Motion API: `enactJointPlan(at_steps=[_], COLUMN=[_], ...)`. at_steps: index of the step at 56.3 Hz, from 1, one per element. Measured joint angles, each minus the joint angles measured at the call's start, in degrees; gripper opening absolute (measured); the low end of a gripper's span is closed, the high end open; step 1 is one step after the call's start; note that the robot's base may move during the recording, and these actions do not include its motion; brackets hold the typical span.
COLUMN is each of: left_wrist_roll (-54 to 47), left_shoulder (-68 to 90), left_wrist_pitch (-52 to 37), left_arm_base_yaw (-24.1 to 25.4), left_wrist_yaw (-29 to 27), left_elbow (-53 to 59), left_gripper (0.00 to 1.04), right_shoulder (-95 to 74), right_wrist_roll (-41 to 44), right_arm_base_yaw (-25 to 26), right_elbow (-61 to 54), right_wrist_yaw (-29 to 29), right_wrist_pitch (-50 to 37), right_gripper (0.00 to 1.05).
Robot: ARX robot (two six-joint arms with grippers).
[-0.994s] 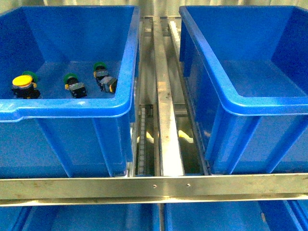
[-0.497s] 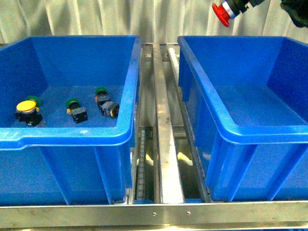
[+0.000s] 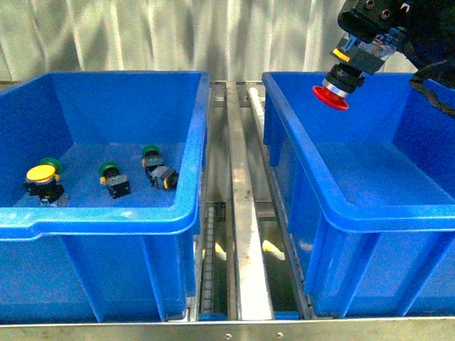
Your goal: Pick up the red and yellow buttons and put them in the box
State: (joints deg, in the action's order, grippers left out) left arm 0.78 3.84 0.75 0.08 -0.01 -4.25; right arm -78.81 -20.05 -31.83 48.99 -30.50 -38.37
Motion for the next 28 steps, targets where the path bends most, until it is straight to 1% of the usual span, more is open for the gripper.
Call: enactJointPlan(at_steps=[9,28], left_wrist_roll=[-0.11,-0.20], left_shoulder=[-0.72,-2.97], left_wrist_pitch=[-0.04,-0.57], left_arm_base_yaw=[0.00,0.00], left_wrist_yaw=[0.00,0.00], left_elbow=[0.83,2.99], left_gripper=[0.03,0.03], right_shoulder=[0.68,0.85], right_wrist_roll=[0.63,1.92], right_arm_base_yaw=[0.02,-0.57], right_elbow=[-0.79,-1.29], right_wrist_yaw=[-1.07,-1.01], right_wrist_pitch=[0.66,0.46], right_gripper=[0.34,0.34])
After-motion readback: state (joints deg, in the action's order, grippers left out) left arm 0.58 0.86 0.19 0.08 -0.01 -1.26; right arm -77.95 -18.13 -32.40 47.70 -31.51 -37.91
